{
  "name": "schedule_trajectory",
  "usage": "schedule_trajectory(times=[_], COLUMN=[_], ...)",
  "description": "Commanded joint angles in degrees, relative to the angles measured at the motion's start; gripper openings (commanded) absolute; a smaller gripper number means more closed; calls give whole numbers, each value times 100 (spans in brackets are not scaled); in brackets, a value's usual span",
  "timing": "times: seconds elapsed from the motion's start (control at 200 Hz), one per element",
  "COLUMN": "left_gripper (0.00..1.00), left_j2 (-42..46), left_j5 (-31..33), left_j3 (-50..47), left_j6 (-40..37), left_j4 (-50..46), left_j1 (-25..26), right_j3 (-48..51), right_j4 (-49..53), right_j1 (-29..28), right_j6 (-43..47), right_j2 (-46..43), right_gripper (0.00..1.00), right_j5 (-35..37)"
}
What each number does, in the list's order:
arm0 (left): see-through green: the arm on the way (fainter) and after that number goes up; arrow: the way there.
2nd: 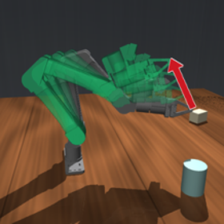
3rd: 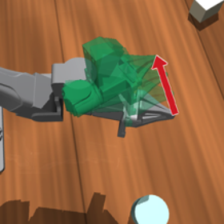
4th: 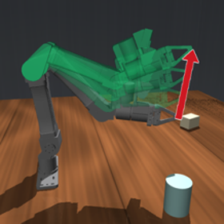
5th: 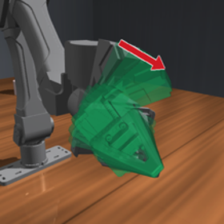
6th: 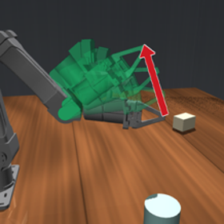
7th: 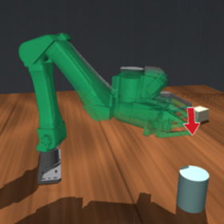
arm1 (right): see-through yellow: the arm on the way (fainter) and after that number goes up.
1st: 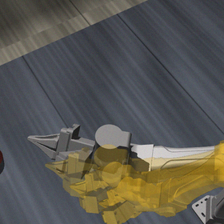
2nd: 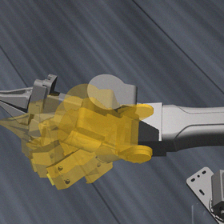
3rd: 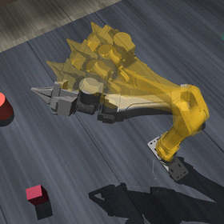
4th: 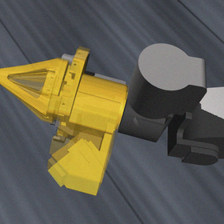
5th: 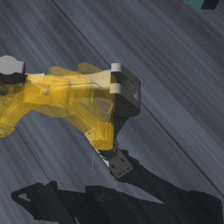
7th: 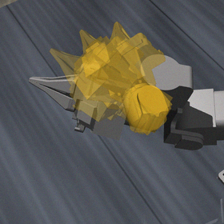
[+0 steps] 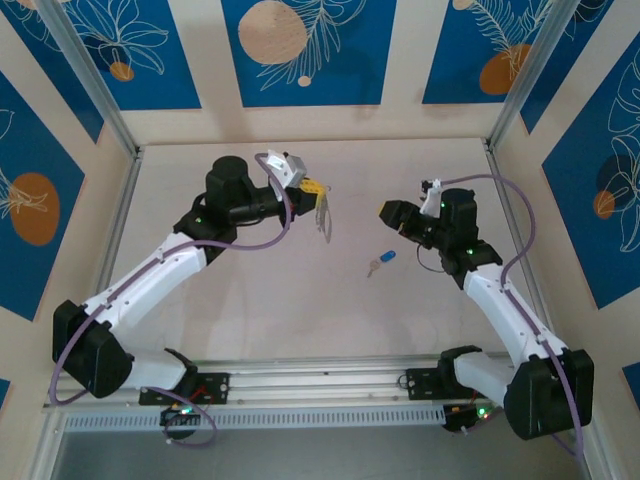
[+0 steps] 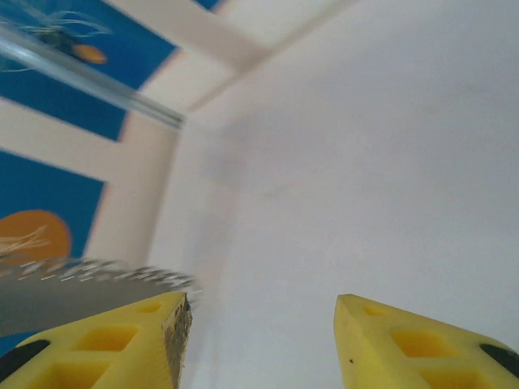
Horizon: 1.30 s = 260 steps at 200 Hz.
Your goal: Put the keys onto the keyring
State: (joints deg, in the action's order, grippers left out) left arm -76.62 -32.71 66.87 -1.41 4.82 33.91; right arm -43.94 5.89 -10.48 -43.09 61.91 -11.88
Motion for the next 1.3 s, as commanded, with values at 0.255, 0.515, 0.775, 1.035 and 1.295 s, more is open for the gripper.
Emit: schedule_trajectory(times=[0.255, 0.515, 0.775, 1.035, 1.295], left_gripper=[0, 0, 0, 0, 0], left_j2=[637, 519, 473, 449, 342], left_j5=[422, 462, 311, 205, 55], left_j3=[-716, -802, -937, -948, -904], left_j6=[449, 466, 519, 519, 563], left_j4=[369, 371, 546, 581, 667], left_j1=[120, 209, 252, 258, 264], right_j3=[45, -301, -1211, -1268, -1308], right_j4=[1432, 1521, 2083, 2256, 2284], right_j1=[-153, -569, -958, -989, -986], right_j6=[-585, -1356, -1516, -1563, -1620], right_j2=[1394, 2297, 3247, 3346, 3492], right_gripper=[48, 47, 47, 46, 46], right_j5=[1437, 1718, 2029, 2254, 2321])
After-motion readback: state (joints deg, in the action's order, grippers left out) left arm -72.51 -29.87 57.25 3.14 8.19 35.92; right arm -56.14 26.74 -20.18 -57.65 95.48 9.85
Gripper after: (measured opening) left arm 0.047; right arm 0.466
